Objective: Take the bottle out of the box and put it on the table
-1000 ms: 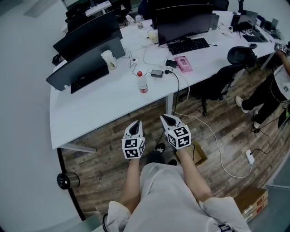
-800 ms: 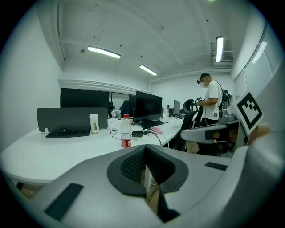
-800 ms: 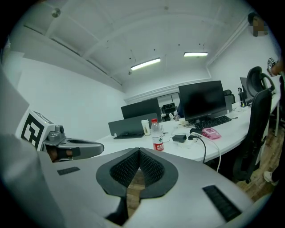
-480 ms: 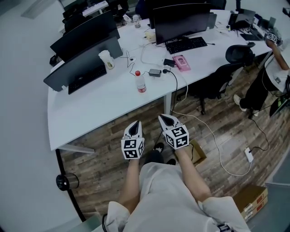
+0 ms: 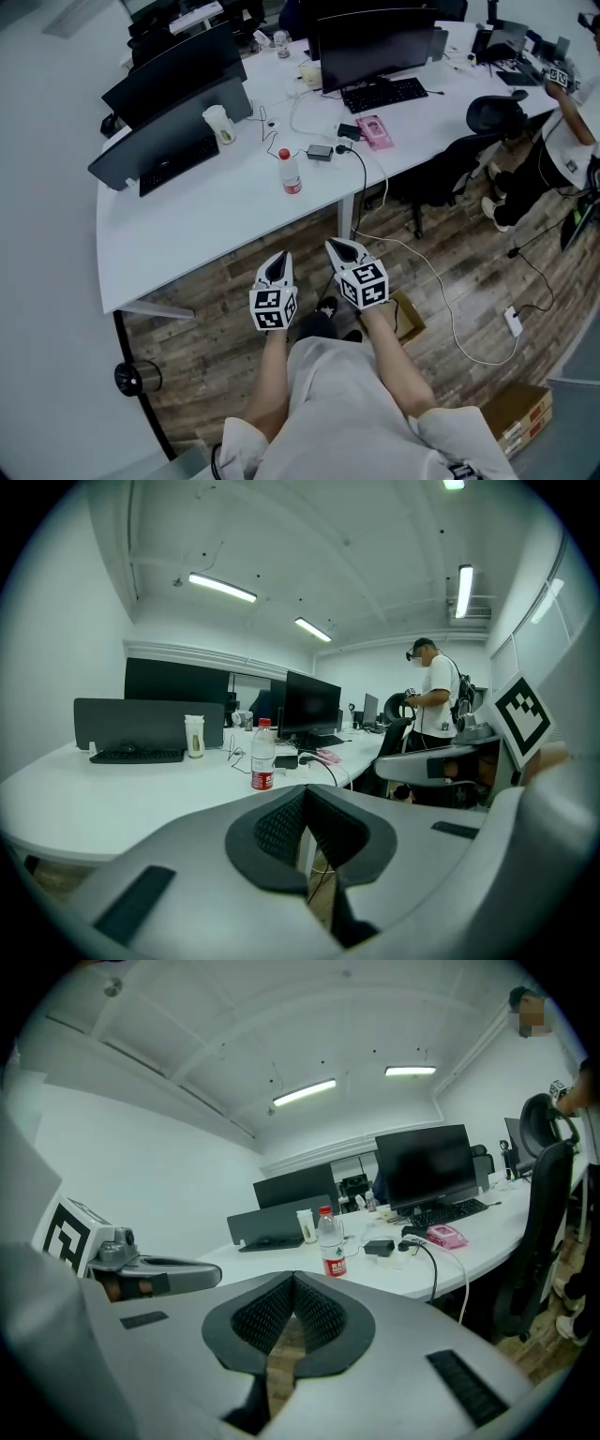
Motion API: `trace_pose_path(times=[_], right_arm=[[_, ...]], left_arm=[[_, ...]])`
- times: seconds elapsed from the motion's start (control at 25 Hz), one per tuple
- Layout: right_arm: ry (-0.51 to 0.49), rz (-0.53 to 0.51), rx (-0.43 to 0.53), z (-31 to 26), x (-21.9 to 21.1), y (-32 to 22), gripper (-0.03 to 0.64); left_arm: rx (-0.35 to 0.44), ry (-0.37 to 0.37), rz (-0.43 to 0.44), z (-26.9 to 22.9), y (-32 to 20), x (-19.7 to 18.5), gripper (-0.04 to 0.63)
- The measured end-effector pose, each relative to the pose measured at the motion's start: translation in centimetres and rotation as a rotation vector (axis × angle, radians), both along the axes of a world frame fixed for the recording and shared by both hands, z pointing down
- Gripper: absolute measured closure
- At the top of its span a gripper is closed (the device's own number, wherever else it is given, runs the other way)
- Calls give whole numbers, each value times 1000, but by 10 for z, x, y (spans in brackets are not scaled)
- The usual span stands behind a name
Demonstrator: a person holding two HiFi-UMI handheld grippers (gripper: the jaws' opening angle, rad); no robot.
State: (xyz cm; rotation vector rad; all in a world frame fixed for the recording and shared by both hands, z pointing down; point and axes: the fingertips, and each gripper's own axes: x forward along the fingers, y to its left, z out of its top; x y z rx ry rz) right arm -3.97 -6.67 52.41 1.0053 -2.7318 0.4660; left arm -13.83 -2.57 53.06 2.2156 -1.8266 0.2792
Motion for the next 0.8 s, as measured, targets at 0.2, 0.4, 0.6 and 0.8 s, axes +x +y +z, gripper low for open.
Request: trace_pose_path(times=[0.2, 0.4, 0.6, 0.8], right_arm=[[-9, 13, -8, 0, 0, -6, 577], [-15, 21, -17, 2, 0, -8, 577], [-19, 29, -26, 3, 1, -11, 577], [-25, 38, -36, 5, 3, -13, 577]], left_arm=[[2, 6, 1, -1, -5, -2, 583], [-1, 12, 0, 1, -6, -3, 583], [1, 20, -1, 0, -8, -3, 583], [3, 27, -5, 0, -8, -4, 583]])
